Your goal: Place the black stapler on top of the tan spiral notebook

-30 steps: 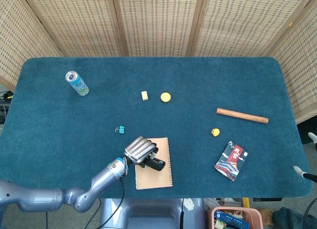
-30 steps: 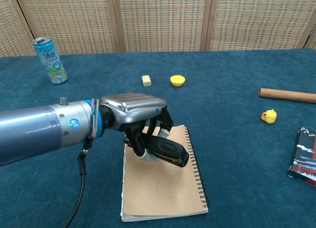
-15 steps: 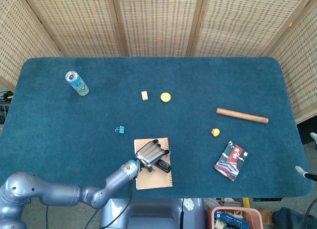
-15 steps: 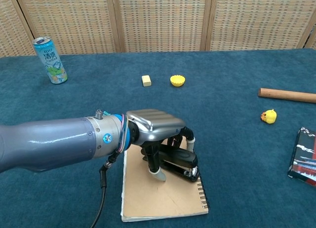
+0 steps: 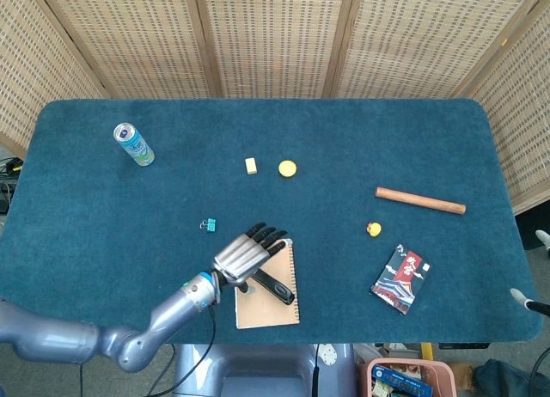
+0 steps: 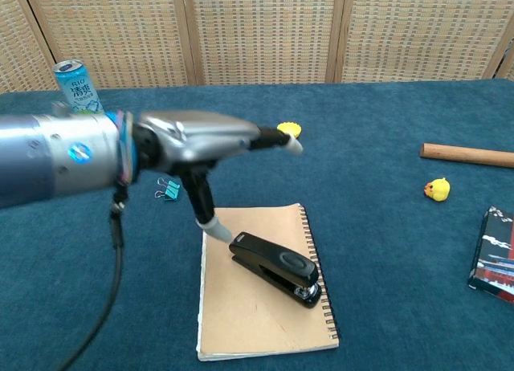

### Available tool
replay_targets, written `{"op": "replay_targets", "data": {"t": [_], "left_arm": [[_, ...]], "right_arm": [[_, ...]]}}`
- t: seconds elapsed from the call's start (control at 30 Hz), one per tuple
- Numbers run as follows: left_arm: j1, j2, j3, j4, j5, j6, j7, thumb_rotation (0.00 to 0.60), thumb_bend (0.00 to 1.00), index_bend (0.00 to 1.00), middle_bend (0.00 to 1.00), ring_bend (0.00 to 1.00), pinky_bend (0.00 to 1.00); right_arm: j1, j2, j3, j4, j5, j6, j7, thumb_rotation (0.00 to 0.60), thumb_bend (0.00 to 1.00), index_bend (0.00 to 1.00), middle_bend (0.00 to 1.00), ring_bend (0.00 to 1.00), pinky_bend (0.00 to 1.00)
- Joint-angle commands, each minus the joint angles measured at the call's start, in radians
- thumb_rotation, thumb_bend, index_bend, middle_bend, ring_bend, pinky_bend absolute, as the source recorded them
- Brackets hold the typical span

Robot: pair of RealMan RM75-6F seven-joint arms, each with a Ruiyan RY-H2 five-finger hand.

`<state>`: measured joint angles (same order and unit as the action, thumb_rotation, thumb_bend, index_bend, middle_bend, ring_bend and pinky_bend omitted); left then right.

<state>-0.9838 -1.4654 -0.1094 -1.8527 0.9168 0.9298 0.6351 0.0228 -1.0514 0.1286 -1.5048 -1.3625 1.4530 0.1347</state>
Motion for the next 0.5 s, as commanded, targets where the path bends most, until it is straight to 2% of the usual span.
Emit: {"op": "replay_targets", "data": {"t": [0.03, 0.13, 0.23, 0.5], "left_arm": [[0.132, 0.206, 0.026, -0.131, 0.182, 0.158, -0.113, 0.6, 0.0, 0.0, 0.0, 0.0, 0.0], [0.238, 0.347, 0.067, -0.161, 0.277, 0.245, -0.229, 0.6, 0.0, 0.0, 0.0, 0.0, 0.0], [0.319, 0.425, 0.104, -0.155, 0.337, 0.31, -0.311, 0.6, 0.0, 0.0, 0.0, 0.0, 0.0], [0.548, 0.5, 0.194, -0.088, 0.376, 0.512, -0.472, 0.6, 0.0, 0.0, 0.0, 0.0, 0.0]], "right_arm": [[-0.003, 0.002, -0.005, -0.011, -0.014, 0.012, -0.005, 0.6, 0.0, 0.0, 0.0, 0.0, 0.0], [-0.007, 0.006, -0.01, -0.022, -0.031, 0.026, -0.008, 0.6, 0.0, 0.0, 0.0, 0.0, 0.0], [-0.009, 0.008, -0.011, -0.028, -0.038, 0.034, -0.008, 0.6, 0.0, 0.0, 0.0, 0.0, 0.0], [-0.014, 0.01, -0.015, -0.032, -0.048, 0.046, -0.005, 0.6, 0.0, 0.0, 0.0, 0.0, 0.0]]}}
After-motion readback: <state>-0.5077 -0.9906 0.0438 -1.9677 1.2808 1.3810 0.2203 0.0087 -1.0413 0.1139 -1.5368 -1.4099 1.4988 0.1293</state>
